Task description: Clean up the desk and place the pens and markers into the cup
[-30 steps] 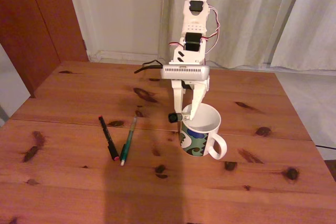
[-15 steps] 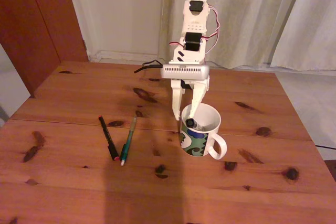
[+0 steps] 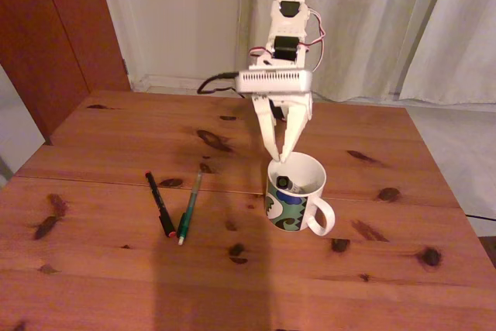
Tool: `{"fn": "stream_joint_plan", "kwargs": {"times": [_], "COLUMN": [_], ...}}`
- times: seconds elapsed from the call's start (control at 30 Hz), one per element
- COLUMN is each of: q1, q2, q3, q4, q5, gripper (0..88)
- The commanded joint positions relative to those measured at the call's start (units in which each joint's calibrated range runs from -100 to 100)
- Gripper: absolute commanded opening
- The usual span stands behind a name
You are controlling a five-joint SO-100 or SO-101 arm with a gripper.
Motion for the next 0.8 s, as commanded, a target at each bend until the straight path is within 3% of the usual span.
{"fn": "stream_joint_plan", "kwargs": {"times": [0.0, 0.37, 0.77], "q1": [2.7, 15.0, 22.3], "q2": [-0.4, 7.1, 32.7], "q3": [-5.1, -19.2, -40.3], "q4": [1.2, 29.5, 31.3], "q5": [0.6, 14.1, 21.4], "gripper": [0.8, 0.8, 0.8]}}
